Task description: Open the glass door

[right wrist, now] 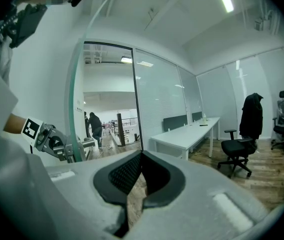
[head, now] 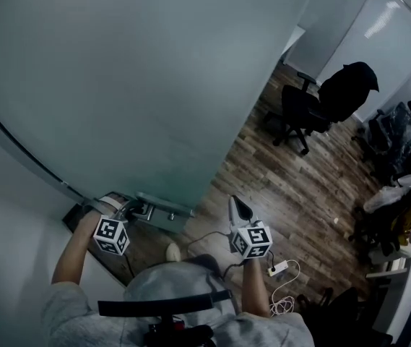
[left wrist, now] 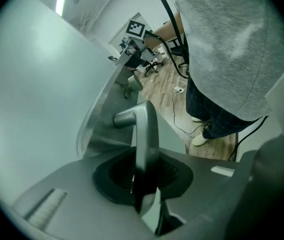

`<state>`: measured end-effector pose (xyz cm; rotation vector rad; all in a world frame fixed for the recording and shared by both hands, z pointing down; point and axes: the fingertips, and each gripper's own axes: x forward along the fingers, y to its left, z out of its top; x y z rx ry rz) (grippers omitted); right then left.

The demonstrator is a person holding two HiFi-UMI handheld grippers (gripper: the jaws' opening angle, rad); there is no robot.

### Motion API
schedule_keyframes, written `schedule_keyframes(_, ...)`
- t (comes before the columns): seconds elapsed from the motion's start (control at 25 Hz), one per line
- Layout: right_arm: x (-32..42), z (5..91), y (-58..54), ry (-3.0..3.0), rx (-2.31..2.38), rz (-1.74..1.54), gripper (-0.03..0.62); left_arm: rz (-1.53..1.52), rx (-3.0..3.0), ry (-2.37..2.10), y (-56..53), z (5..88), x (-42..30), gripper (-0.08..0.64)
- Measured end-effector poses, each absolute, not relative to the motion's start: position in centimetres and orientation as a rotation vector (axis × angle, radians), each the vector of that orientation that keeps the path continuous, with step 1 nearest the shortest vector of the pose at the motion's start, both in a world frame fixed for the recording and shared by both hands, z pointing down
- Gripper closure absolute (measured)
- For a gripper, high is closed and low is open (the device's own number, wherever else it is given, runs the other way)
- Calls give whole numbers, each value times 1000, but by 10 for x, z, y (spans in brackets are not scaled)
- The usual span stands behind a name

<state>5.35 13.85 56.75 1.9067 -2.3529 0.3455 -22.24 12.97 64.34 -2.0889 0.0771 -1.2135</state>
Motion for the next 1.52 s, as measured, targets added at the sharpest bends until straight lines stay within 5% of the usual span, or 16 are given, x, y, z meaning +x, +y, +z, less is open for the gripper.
schedule_keyframes(0.84, 61, 587, 133, -2441, 1726, 397, 591, -1451, -2057, 174, 138, 637, -237, 301)
schedule_keyframes(1.52, 85, 585, 156, -2533, 1609, 387, 591, -1219, -2347, 866, 159, 578, -237, 301)
